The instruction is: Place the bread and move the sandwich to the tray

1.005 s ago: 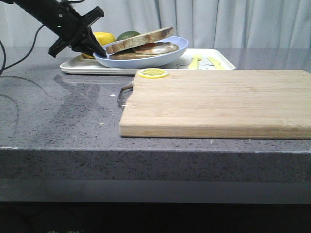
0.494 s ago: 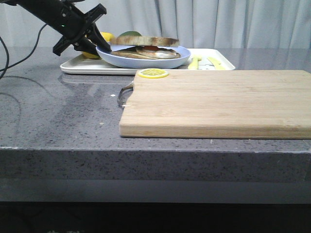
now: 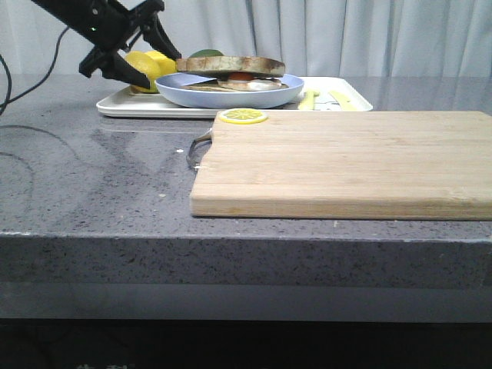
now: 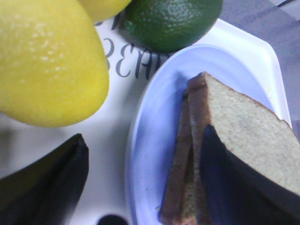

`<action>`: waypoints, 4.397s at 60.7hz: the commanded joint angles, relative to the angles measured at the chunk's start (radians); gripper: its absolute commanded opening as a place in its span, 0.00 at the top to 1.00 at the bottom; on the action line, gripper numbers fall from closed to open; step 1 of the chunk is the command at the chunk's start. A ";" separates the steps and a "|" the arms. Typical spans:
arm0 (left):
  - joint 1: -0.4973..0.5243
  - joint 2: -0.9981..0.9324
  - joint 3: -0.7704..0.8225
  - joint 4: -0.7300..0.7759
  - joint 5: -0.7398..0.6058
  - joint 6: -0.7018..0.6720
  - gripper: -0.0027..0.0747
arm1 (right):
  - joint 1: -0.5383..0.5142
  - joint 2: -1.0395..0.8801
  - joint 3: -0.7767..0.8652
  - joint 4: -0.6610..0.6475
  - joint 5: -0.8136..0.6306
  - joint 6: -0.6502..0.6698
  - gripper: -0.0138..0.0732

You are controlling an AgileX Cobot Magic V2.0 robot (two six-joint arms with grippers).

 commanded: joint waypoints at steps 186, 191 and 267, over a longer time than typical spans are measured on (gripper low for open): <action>0.014 -2.173 2.398 0.574 -1.009 -0.009 0.99 | 0.002 0.007 -0.029 0.009 -0.137 0.000 0.91; 0.014 -2.238 2.441 0.574 -1.031 -0.009 0.99 | 0.002 0.007 -0.029 0.009 -0.137 0.000 0.91; 0.014 -2.324 2.486 0.590 -1.050 -0.009 0.99 | 0.002 0.007 -0.029 0.009 -0.137 0.000 0.91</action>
